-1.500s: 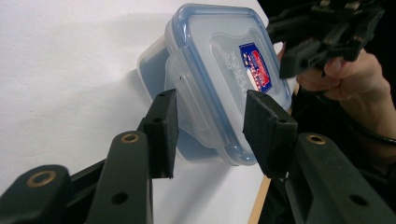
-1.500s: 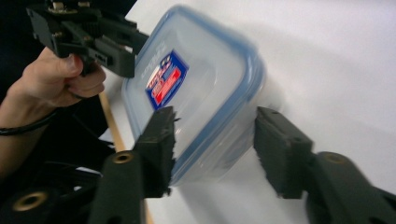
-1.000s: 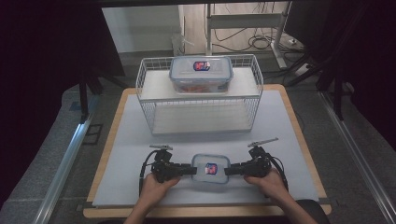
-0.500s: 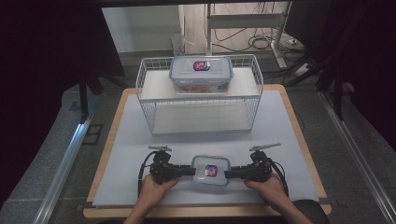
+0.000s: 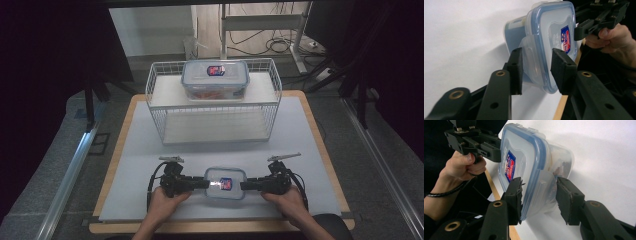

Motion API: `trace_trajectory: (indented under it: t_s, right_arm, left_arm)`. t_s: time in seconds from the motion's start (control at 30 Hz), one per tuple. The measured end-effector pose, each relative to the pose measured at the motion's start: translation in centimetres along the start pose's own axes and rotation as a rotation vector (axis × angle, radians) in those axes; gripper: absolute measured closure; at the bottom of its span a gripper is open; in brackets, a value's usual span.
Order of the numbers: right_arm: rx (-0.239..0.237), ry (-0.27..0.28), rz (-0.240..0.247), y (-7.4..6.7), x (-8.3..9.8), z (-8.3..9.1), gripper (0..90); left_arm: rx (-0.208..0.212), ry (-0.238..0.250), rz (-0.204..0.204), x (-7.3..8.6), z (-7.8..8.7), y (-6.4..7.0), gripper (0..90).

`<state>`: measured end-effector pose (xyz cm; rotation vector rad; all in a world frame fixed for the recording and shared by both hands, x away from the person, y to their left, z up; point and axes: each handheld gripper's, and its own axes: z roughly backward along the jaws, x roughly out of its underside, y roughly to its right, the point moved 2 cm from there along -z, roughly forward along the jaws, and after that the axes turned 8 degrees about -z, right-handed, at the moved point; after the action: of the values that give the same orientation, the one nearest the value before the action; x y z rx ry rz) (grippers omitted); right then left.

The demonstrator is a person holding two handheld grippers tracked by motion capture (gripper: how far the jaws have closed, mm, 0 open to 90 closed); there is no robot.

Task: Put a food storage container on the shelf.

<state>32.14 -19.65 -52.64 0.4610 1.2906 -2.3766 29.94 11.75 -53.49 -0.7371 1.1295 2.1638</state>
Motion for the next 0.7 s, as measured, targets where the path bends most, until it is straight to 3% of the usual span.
trace_trajectory:
  t_s: [0.1, 0.23, 0.4, 0.47, 0.53, 0.57, 0.63, 0.7]
  right_arm:
    - [0.0, 0.0, 0.001, 0.0, -0.1, 0.0, 57.1]
    - [-0.006, 0.003, 0.001, 0.1, -0.1, 0.0, 56.9]
    - [-0.012, 0.006, 0.01, 0.0, -0.3, -0.1, 56.9]
    - [0.005, 0.0, 0.029, 0.0, -0.3, -0.1, 56.8]
    - [-0.017, 0.01, 0.023, -0.1, -0.4, -0.1, 57.8]
    - [-0.009, 0.009, 0.032, -0.2, -0.4, -0.1, 58.0]
    - [0.001, 0.005, 0.049, -0.3, -0.3, -0.2, 57.8]
    - [-0.007, 0.004, 0.047, -0.2, -0.3, -0.2, 57.9]
  left_arm:
    - [-0.007, -0.002, -0.02, -0.1, -0.2, -0.1, 58.0]
    - [0.022, 0.014, -0.008, 0.0, -0.3, -0.6, 56.1]
    - [0.028, 0.012, 0.004, 0.1, -0.3, -0.9, 53.8]
    - [0.076, 0.001, 0.039, 0.3, -0.7, -1.2, 48.1]
    - [0.079, -0.06, 0.046, 0.5, -1.8, -1.0, 36.9]
    - [0.109, -0.081, 0.053, 0.5, -2.2, -0.7, 34.7]
    - [0.069, -0.105, 0.021, 0.4, -2.6, -0.2, 32.4]
    - [0.068, -0.125, 0.021, 0.2, -2.4, -0.1, 32.4]
